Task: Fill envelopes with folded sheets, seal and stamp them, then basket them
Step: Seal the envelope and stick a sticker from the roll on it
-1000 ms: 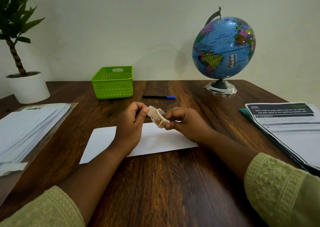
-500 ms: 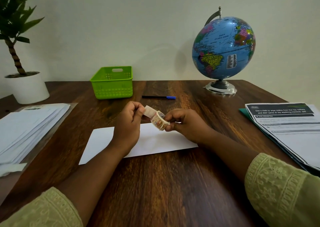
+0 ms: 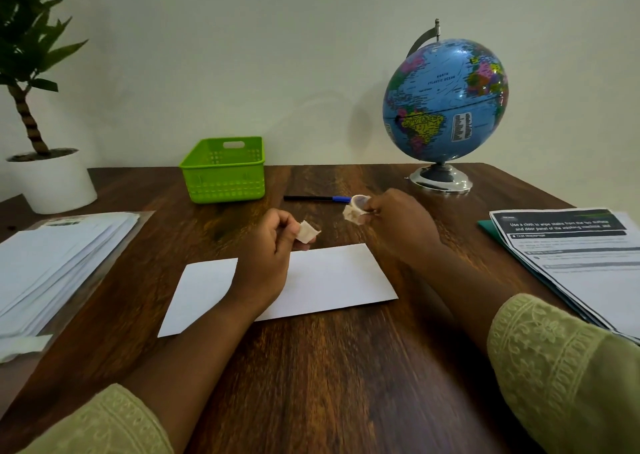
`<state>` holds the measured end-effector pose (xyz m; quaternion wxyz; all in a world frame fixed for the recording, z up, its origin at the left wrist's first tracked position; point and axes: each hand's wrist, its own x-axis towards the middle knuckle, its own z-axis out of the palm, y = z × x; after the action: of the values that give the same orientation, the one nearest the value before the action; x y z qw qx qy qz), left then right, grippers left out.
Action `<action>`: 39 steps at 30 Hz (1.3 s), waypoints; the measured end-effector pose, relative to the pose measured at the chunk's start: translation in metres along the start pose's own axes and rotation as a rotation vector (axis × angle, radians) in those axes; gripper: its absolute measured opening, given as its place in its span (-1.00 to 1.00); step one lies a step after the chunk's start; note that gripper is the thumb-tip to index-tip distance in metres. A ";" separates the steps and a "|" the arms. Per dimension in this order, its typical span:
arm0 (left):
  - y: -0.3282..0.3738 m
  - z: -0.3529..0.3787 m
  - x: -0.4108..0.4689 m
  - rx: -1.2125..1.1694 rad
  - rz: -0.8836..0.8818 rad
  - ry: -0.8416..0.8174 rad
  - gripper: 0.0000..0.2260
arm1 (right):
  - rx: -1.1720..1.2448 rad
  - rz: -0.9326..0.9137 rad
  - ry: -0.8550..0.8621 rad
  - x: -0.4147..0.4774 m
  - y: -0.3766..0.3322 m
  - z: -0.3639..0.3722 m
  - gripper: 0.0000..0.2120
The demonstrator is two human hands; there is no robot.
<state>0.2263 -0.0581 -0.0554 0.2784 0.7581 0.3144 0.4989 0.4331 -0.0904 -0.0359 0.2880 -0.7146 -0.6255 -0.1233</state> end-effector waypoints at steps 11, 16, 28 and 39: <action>0.002 0.002 -0.005 0.071 0.076 -0.161 -0.79 | -0.095 0.336 -0.064 0.038 0.043 0.016 -0.71; 0.001 0.002 -0.004 0.045 0.065 -0.166 -0.79 | -0.040 0.401 -0.119 0.049 0.055 0.026 -0.75; 0.000 0.004 -0.004 0.054 0.060 -0.200 -0.79 | -0.080 0.374 -0.111 0.059 0.047 0.039 -0.81; 0.000 0.004 -0.004 0.053 0.058 -0.211 -0.78 | -0.112 0.406 -0.181 0.067 0.048 0.038 -0.72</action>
<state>0.2291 -0.0612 -0.0592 0.2752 0.8222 0.2743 0.4160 0.4853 -0.0158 -0.0427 0.2095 -0.8489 -0.4841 -0.0329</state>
